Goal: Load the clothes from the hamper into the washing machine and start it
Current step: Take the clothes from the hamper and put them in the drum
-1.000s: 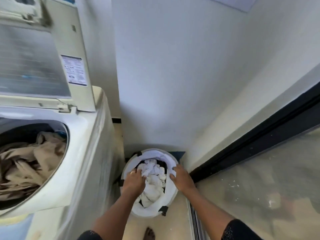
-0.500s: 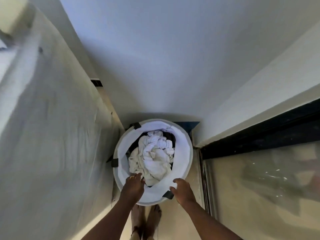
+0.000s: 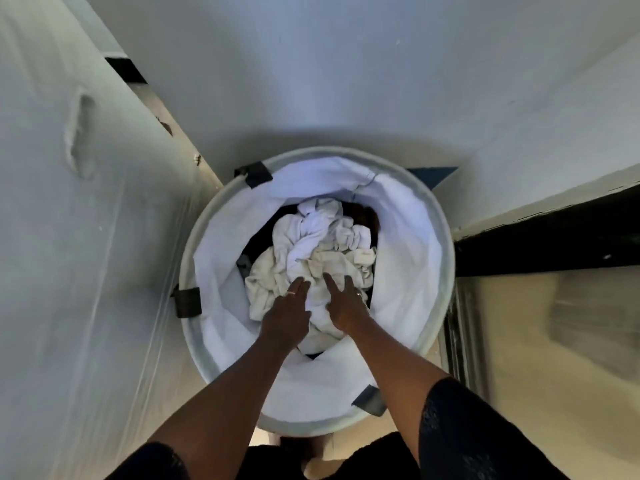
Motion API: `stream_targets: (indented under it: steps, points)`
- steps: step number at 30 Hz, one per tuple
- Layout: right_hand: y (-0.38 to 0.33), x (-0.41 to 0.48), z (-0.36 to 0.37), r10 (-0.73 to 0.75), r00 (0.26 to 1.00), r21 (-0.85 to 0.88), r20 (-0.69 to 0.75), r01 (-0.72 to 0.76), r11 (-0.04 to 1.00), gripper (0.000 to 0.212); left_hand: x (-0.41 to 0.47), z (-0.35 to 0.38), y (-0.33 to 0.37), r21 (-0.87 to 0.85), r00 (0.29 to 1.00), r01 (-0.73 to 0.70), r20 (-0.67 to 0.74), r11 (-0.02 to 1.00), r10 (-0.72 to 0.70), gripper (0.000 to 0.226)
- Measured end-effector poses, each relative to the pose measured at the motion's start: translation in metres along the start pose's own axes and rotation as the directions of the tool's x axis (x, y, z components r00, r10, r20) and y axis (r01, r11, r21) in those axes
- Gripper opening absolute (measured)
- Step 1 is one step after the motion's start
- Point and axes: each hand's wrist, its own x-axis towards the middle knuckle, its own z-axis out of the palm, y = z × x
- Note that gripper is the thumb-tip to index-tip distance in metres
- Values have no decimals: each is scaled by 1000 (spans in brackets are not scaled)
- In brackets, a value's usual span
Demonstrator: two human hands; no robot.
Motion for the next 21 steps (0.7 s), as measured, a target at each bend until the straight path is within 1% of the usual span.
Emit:
stream_targets:
  steps: [2, 3, 5, 8, 10, 12, 14, 17, 18, 19, 21]
  points:
    - [1, 12, 3, -10, 1000, -135, 17, 13, 991, 55, 12, 5, -10, 13, 995, -79, -59, 997, 80, 64]
    - [0, 13, 0, -11, 1000, -196, 20, 15, 980, 50, 12, 5, -11, 25, 995, -93, -38, 995, 94, 65]
    - [-1, 10, -6, -49, 999, -272, -17, 42, 961, 42, 9, 2, -11, 47, 1000, -26, -5, 999, 26, 64]
    - [-6, -11, -27, -110, 988, -290, -108, 75, 954, 38, -7, -10, -2, -44, 997, 41, -70, 998, -44, 66]
    - [-12, -34, -49, -99, 981, -209, -166, 63, 976, 34, -26, -24, 8, -109, 989, 141, -23, 984, -145, 70]
    - [-21, -63, -79, -41, 984, -3, -173, 42, 999, 31, -49, -44, 23, -217, 971, 237, 34, 947, -235, 69]
    - [-33, -89, -109, -25, 986, 165, -163, 52, 985, 33, -76, -69, 44, -361, 970, 237, 37, 902, -240, 63]
    - [-58, -130, -163, -44, 967, 330, -249, 127, 935, 42, -125, -109, 84, -530, 980, 181, 24, 829, -199, 45]
    - [-66, -141, -180, -53, 962, 372, -269, 155, 915, 44, -139, -118, 97, -577, 979, 183, 36, 796, -199, 48]
    - [-75, -156, -199, -53, 958, 406, -283, 170, 898, 46, -153, -129, 111, -607, 981, 172, 32, 776, -192, 60]
    - [-88, -185, -233, -29, 955, 498, -296, 180, 848, 43, -178, -152, 136, -632, 988, 100, -27, 768, -151, 95]
